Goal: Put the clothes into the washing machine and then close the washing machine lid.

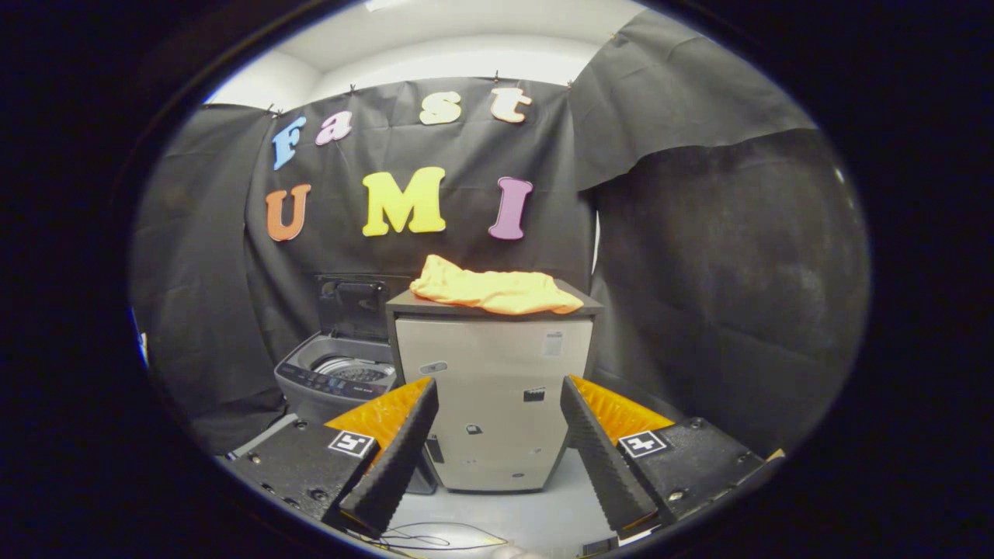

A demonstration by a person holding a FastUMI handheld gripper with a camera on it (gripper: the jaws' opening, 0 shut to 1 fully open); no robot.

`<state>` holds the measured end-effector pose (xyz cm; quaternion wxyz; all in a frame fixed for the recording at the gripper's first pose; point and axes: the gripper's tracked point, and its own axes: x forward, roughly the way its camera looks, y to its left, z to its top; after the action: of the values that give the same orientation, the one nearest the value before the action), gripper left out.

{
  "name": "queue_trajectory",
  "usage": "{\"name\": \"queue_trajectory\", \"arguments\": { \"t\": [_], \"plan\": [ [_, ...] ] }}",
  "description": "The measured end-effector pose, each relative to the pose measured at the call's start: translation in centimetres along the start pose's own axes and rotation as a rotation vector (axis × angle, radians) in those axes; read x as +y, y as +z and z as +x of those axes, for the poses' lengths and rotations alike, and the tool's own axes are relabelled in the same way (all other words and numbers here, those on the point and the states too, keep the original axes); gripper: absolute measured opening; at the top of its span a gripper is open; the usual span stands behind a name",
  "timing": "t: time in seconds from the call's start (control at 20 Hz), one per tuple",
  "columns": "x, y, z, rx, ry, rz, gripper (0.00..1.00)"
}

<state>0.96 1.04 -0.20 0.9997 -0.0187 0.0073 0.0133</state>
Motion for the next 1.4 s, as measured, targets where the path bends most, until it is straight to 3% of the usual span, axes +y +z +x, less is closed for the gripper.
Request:
{"name": "queue_trajectory", "arguments": {
  "t": [0.35, 0.65, 1.05, 1.4],
  "plan": [
    [2.9, 4.9, 3.0, -0.028, 0.023, -0.009, 0.99],
    [4.9, 13.4, 8.2, -0.046, 0.020, 0.010, 0.99],
    [4.4, 23.0, 21.0, -0.020, 0.039, 0.006, 0.99],
    [3.6, 22.6, 33.3, 0.149, 0.053, -0.008, 0.99]
  ]
}}
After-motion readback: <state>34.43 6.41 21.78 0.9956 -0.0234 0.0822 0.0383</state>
